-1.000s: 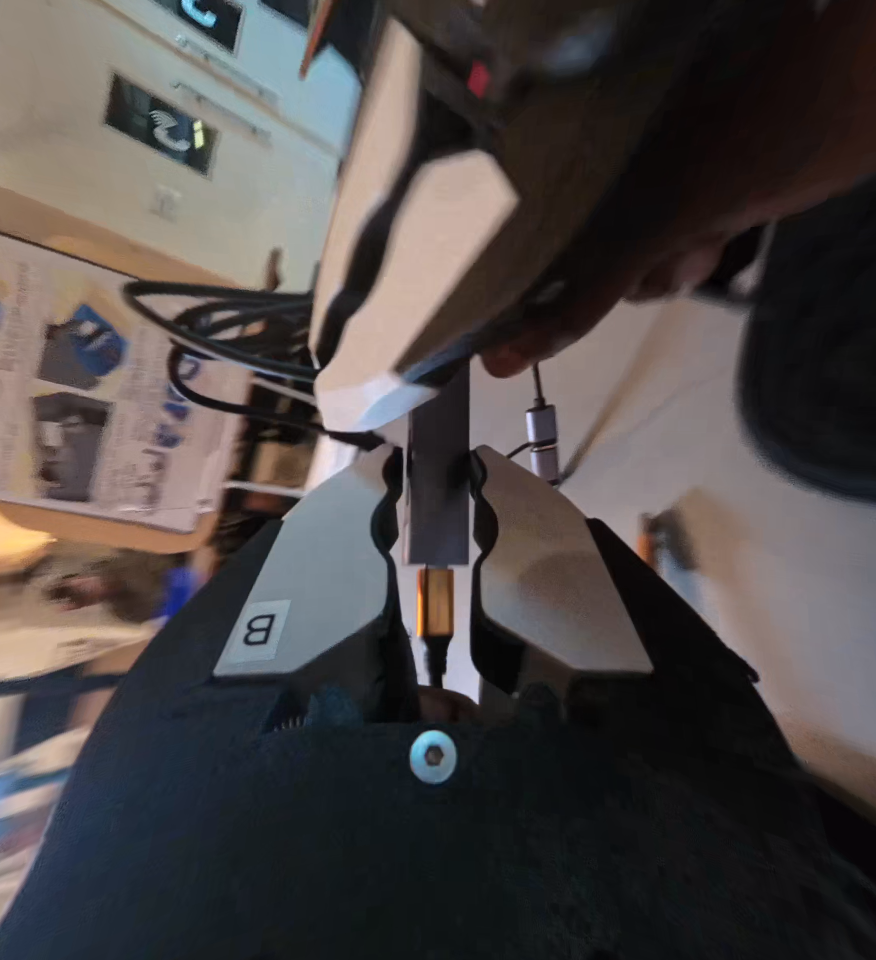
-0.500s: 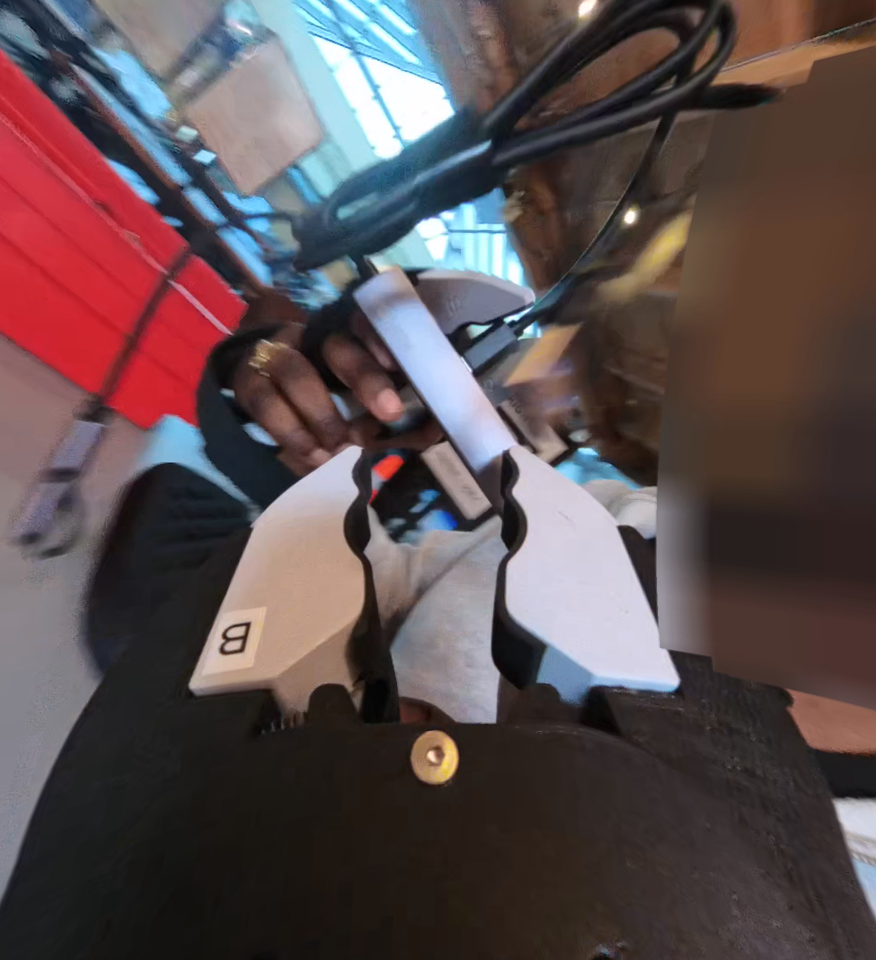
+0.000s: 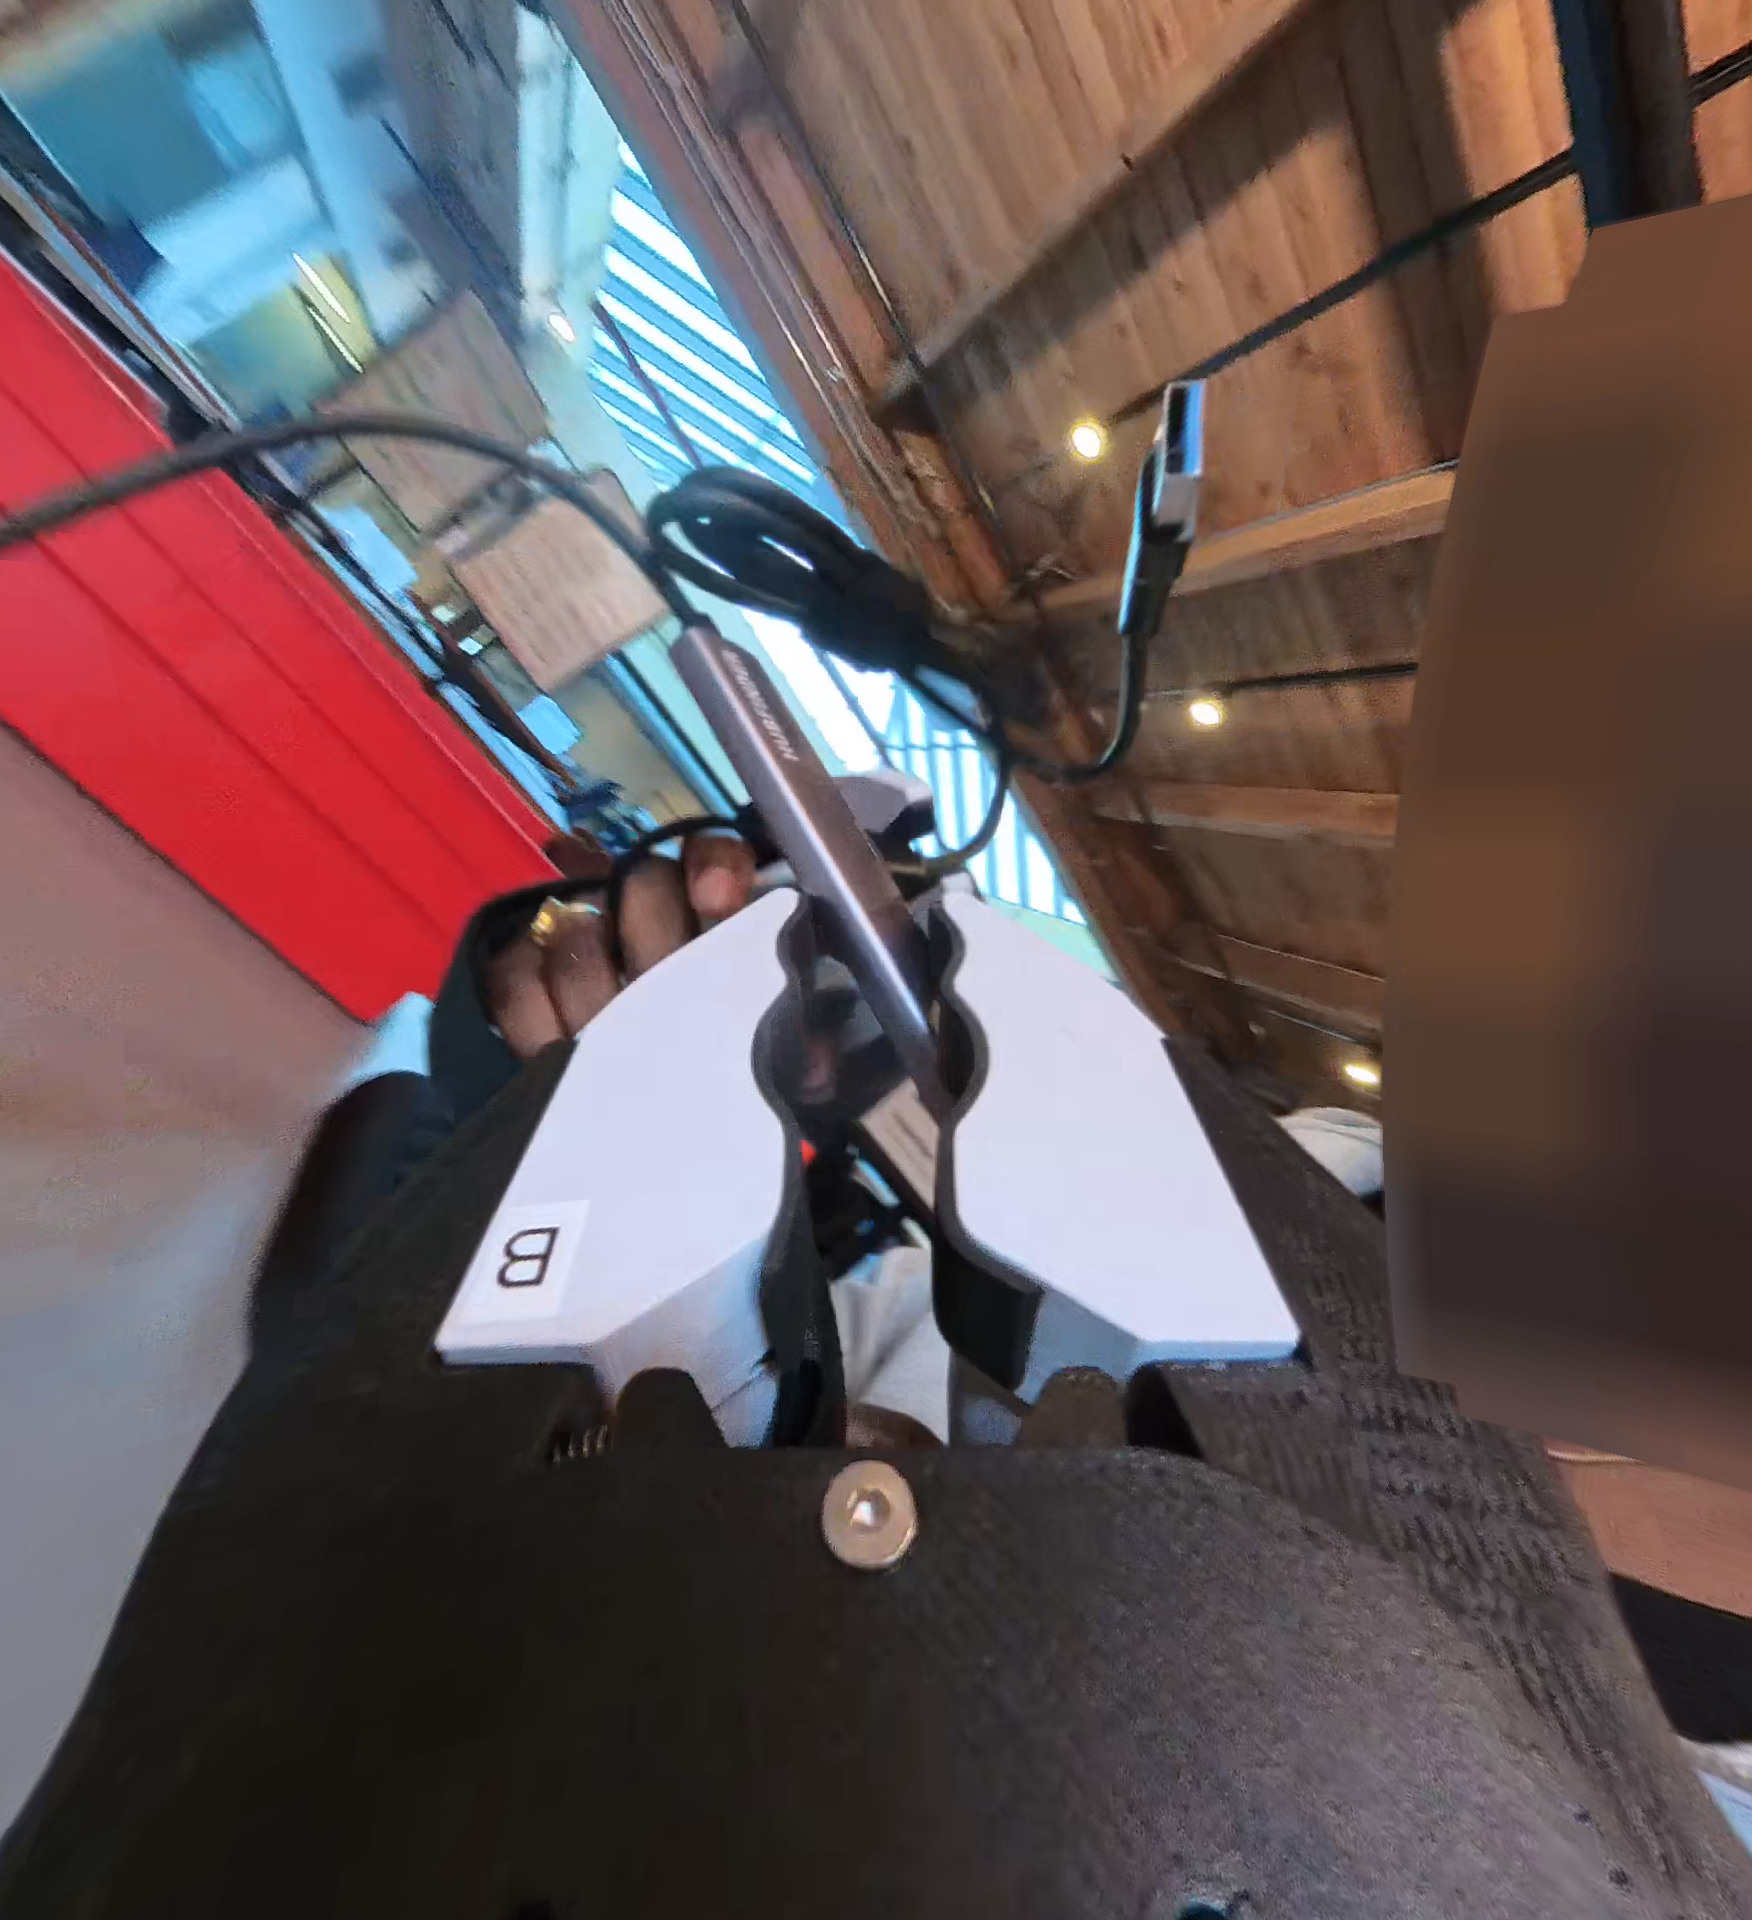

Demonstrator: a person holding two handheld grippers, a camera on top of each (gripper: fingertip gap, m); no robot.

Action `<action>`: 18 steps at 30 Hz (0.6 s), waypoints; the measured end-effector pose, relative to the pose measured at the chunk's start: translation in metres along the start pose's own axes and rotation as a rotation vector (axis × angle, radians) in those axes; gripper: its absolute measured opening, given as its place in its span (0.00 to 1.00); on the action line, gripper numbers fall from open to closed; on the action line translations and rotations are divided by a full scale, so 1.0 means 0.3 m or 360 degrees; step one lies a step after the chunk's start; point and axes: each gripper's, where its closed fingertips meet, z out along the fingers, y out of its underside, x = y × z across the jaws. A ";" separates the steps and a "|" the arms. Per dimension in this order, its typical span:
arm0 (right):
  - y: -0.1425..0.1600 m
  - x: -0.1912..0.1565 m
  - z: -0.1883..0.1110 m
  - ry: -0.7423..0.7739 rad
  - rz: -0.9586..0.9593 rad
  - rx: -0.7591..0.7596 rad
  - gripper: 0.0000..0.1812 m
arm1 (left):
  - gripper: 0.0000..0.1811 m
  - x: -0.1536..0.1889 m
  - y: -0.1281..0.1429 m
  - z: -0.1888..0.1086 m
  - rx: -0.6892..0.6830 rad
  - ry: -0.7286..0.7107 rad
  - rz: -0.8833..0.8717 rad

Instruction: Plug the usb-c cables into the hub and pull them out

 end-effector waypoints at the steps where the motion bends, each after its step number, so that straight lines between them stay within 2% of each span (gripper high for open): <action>1: 0.016 -0.003 0.006 -0.0001 0.0021 -0.0054 0.07 | 0.10 -0.003 -0.010 -0.013 0.0018 -0.0049 0.0065; 4: 0.038 -0.019 0.020 -0.0051 0.0102 -0.0108 0.07 | 0.09 0.002 -0.015 -0.040 0.0012 -0.0139 0.0240; 9: 0.084 -0.027 0.037 -0.0022 0.0137 -0.0257 0.06 | 0.06 -0.020 -0.014 -0.070 0.0053 -0.0253 0.0338; 13: 0.111 -0.038 0.043 -0.0030 0.0053 -0.0355 0.11 | 0.05 -0.007 -0.006 -0.081 0.0086 -0.0204 0.0325; 14: 0.115 -0.046 0.043 -0.0048 0.0040 -0.0371 0.07 | 0.05 -0.007 -0.007 -0.083 0.0086 -0.0217 0.0347; 18: 0.100 -0.065 0.039 -0.0108 0.0046 -0.0341 0.07 | 0.05 0.009 0.013 -0.080 0.0023 -0.0152 0.0363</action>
